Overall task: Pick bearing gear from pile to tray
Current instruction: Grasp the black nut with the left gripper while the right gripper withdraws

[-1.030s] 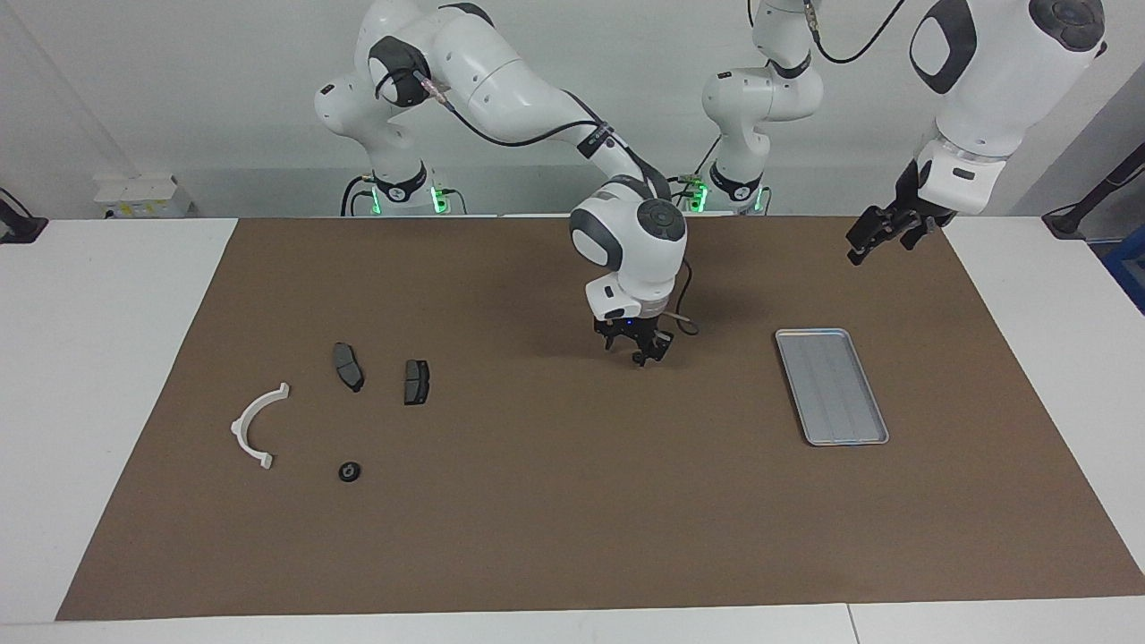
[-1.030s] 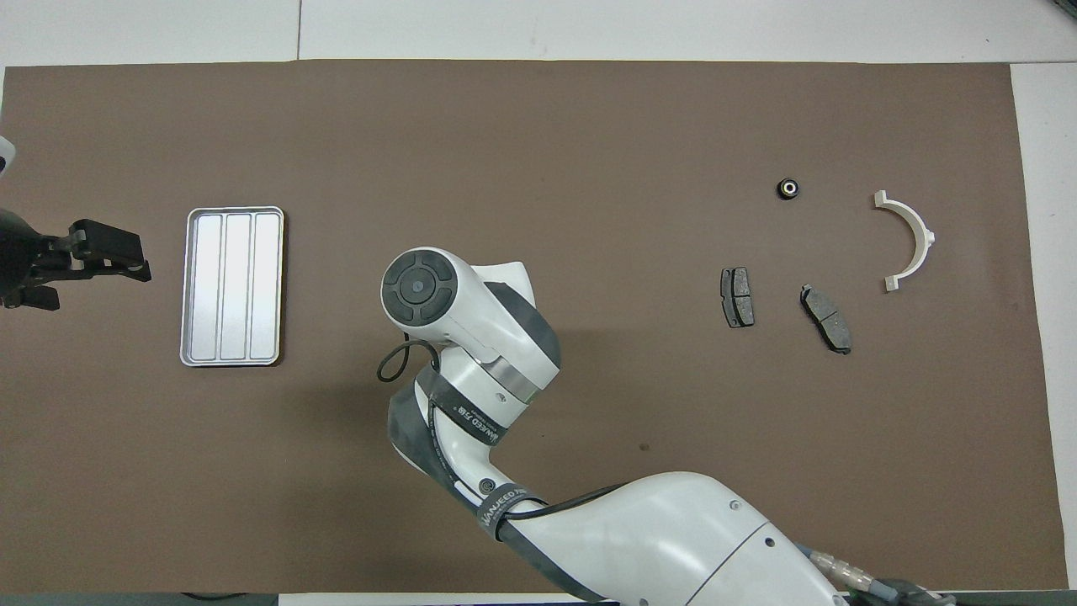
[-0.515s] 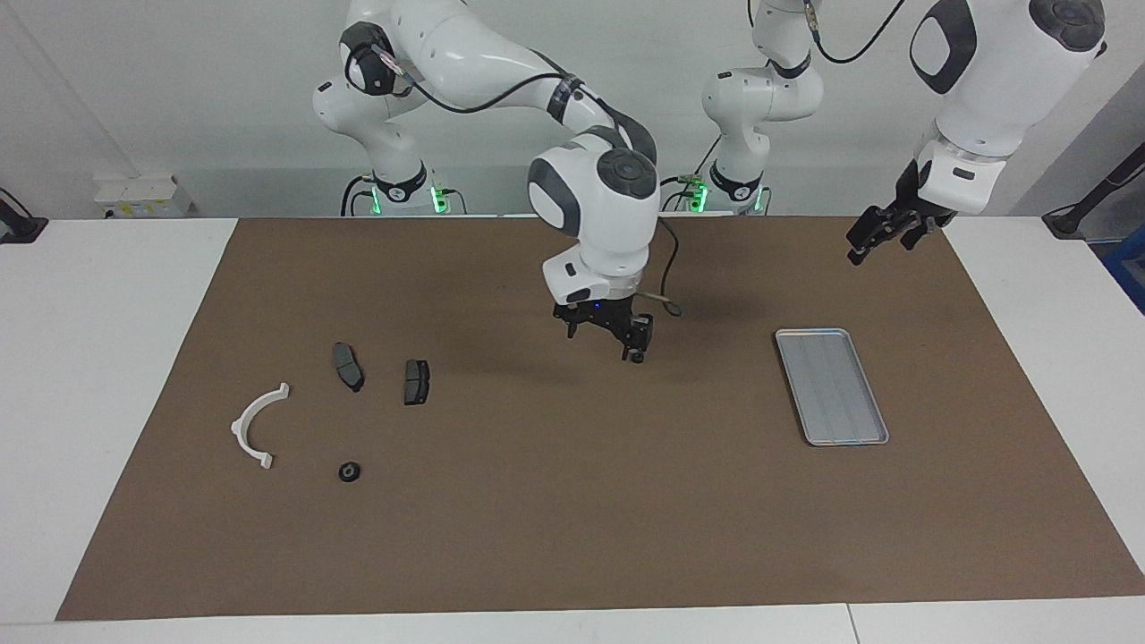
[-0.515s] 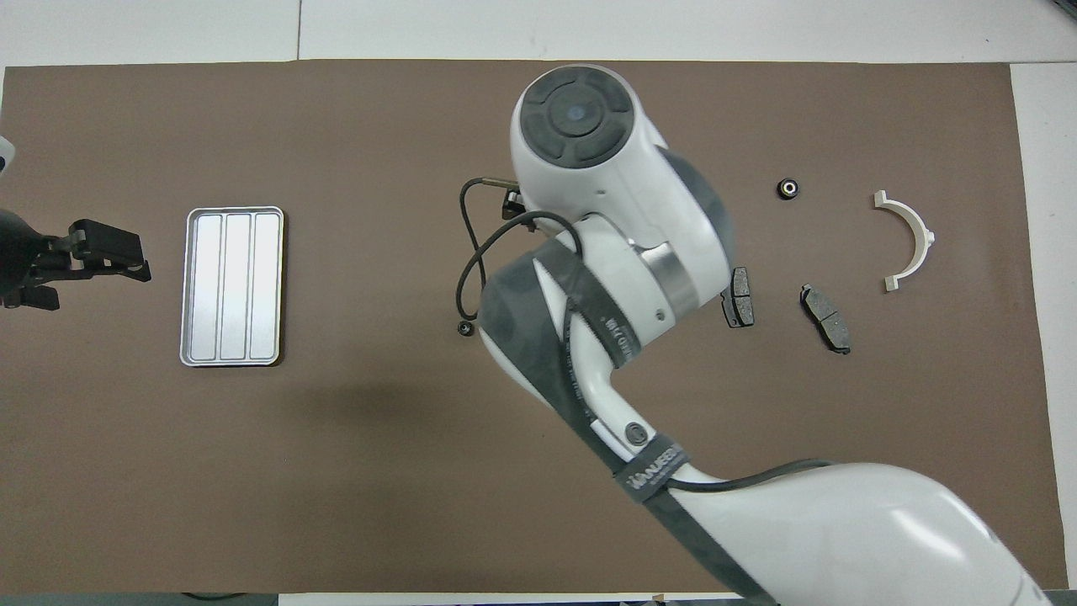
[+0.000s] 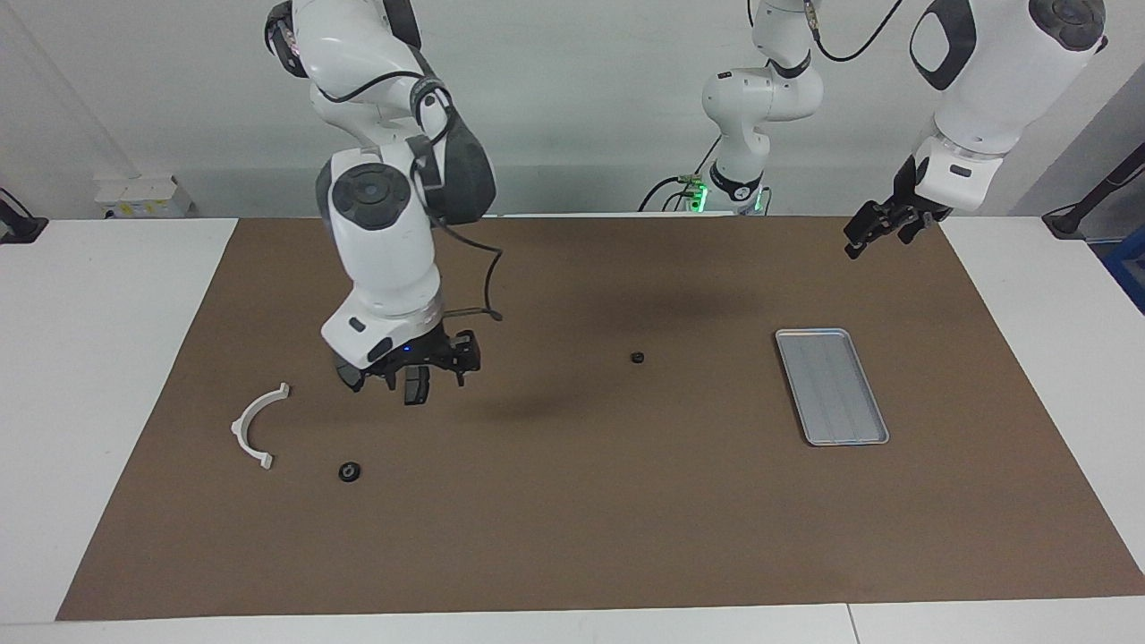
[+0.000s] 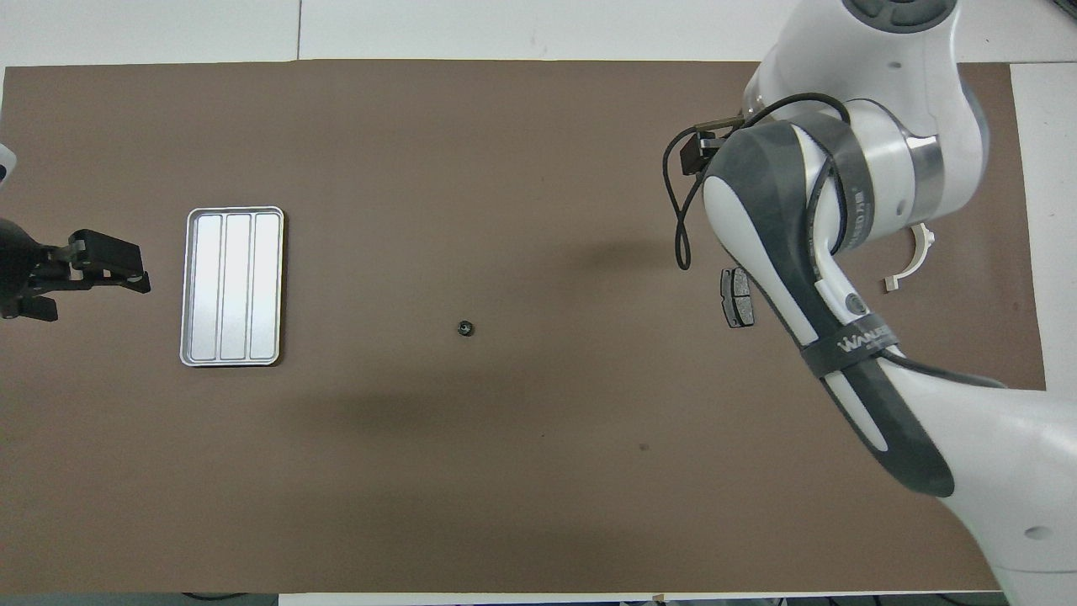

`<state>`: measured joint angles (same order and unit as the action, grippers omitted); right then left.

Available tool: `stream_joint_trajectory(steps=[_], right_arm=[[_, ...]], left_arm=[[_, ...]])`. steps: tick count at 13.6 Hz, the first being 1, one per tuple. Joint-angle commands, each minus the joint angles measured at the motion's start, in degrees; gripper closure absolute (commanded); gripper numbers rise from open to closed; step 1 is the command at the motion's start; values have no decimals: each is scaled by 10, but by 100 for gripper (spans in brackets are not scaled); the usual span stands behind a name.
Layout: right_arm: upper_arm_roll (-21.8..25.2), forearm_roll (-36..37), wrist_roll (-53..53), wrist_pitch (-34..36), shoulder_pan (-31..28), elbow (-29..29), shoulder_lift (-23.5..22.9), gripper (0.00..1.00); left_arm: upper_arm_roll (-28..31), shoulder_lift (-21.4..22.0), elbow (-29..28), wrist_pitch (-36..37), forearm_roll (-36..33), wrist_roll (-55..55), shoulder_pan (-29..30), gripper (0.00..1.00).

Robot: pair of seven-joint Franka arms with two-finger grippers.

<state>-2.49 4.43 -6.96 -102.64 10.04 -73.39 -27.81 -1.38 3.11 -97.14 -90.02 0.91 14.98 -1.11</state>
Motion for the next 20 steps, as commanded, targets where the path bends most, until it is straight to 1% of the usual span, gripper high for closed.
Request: stream_joint_trajectory(steps=[1, 2, 3, 4, 5, 6, 7, 10, 11, 12, 13, 14, 16, 17, 18, 20], right_arm=[[-10, -6, 75, -64, -45, -75, 27, 0], [-10, -6, 88, -84, -57, -93, 28, 0], [-10, -6, 98, -112, -72, -114, 27, 0], [-10, -6, 106, -149, -84, -139, 27, 0], [-10, -6, 111, -187, -93, -165, 27, 0], [-10, -6, 111, -216, -100, -182, 23, 0], [-10, -7, 112, -231, -106, -185, 15, 0], [-11, -10, 121, -275, -124, -183, -27, 0], [-10, -23, 121, -288, -126, -182, -38, 0], [-10, -31, 121, -300, -126, -182, -46, 0], [-10, -34, 121, -303, -125, -181, -51, 0], [-10, -46, 119, -303, -124, -179, -53, 0], [-10, -75, 117, -303, -123, -177, -60, 0], [-10, -79, 117, -305, -124, -175, -65, 0], [-9, -78, 116, -313, -124, -175, -68, 0], [-9, -77, 116, -320, -124, -176, -74, 0]], left_arm=[[-1, 17, -26, -42, -3, -4, -12, 0], [-2, 22, -47, -67, -3, 0, -20, 0], [-2, 26, -59, -74, -3, 5, -29, 0], [-2, 22, -61, -76, -3, 15, -41, 0], [-2, 12, -62, -77, -3, 28, -57, 0], [-1, -8, -61, -89, -3, 65, -85, 0], [-2, -25, -61, -113, -3, 114, -108, 0], [-1, -92, -58, -183, -4, 236, -187, 0], [-1, -111, -61, -222, -4, 278, -207, 0], [-2, -128, -61, -241, -4, 301, -217, 0], [0, -161, -55, -246, -6, 325, -246, 0], [0, -183, -59, -269, -7, 361, -260, 0], [-1, -185, -113, -335, -8, 375, -267, 0], [-1, -190, -131, -365, -7, 379, -272, 0], [-1, -195, -140, -379, -6, 384, -283, 0], [-1, -202, -147, -395, -6, 427, -287, 0]])
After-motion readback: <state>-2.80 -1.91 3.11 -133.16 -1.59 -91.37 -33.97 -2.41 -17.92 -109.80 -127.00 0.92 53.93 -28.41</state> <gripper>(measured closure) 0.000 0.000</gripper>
